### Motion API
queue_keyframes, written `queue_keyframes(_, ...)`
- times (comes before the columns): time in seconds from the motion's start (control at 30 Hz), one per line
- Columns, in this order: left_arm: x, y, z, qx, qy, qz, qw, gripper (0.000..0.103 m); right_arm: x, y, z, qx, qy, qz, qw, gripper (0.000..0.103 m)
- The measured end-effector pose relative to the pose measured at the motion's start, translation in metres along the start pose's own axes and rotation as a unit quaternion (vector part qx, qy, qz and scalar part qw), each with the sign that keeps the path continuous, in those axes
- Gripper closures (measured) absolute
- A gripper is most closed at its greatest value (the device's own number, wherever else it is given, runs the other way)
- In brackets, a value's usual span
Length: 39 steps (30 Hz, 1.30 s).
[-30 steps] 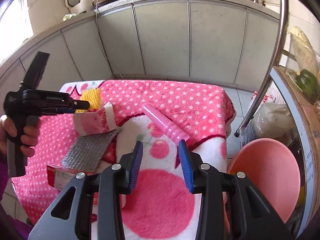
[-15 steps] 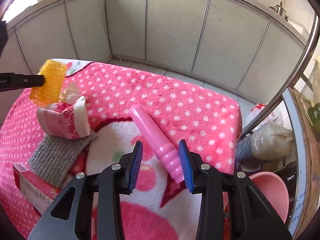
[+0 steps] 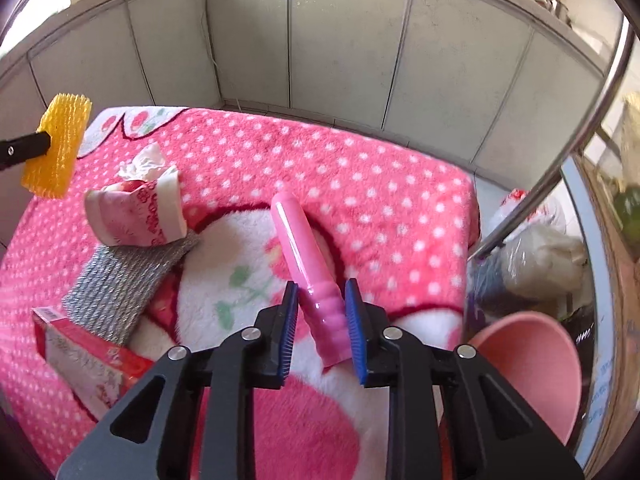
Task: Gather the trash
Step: 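Grasp the second yellow foam net with the left tool while the right tool grasps the pink plastic tube, then carry the foam net and pink tube over the pink bucket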
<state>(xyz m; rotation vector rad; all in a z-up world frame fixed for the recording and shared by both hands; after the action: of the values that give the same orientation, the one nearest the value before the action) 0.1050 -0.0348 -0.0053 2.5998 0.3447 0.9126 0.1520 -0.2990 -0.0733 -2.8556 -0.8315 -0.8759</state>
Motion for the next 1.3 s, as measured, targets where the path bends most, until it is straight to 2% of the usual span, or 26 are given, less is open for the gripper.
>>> queue_keyframes(0.23, -0.014, 0.007, -0.02, -0.014, 0.007, 0.014, 0.9998, 0.096, -0.051, -0.001, -0.044, 0.013, 0.01, 0.117, 0.993, 0.08)
queue_keyframes(0.4, -0.026, 0.018, -0.026, -0.027, 0.004, 0.025, 0.9993, 0.096, -0.088, -0.015, -0.058, 0.018, -0.004, 0.163, 0.986, 0.08)
queue_keyframes(0.57, -0.04, 0.028, -0.032, -0.033, -0.002, 0.039, 0.9987, 0.096, -0.103, -0.035, -0.065, 0.013, -0.013, 0.144, 0.989, 0.08)
queue_keyframes(0.7, -0.048, 0.032, -0.035, -0.037, -0.005, 0.044, 0.9983, 0.095, -0.103, -0.045, -0.068, 0.039, -0.026, 0.121, 0.991, 0.079)
queue_keyframes(0.8, -0.053, 0.035, -0.036, -0.037, -0.006, 0.052, 0.9979, 0.095, -0.101, -0.048, -0.068, 0.045, -0.033, 0.104, 0.993, 0.079)
queue_keyframes(0.9, -0.057, 0.039, -0.039, -0.038, -0.007, 0.06, 0.9975, 0.095, -0.096, -0.05, -0.063, 0.049, -0.043, 0.079, 0.995, 0.072)
queue_keyframes(1.17, -0.061, 0.048, -0.042, -0.039, -0.007, 0.07, 0.9967, 0.095, -0.076, -0.056, -0.058, 0.056, -0.054, 0.011, 0.997, 0.072)
queue_keyframes(1.3, -0.064, 0.054, -0.039, -0.038, -0.011, 0.075, 0.9964, 0.095, -0.075, -0.055, -0.046, 0.058, -0.066, -0.001, 0.996, 0.072)
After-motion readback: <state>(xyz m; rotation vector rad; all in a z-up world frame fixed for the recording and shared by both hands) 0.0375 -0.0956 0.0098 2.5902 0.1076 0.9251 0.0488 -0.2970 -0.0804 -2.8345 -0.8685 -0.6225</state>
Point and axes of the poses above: each gripper's, at about its wrist camera, not at the fingertips, and z roughly the way its jaws point, y to its right, x to its top, the point moved 2 cm from there along z, roughly the way its jaws point, and after that the axes turned 13 degrees about -z, right-handed, at the moved point
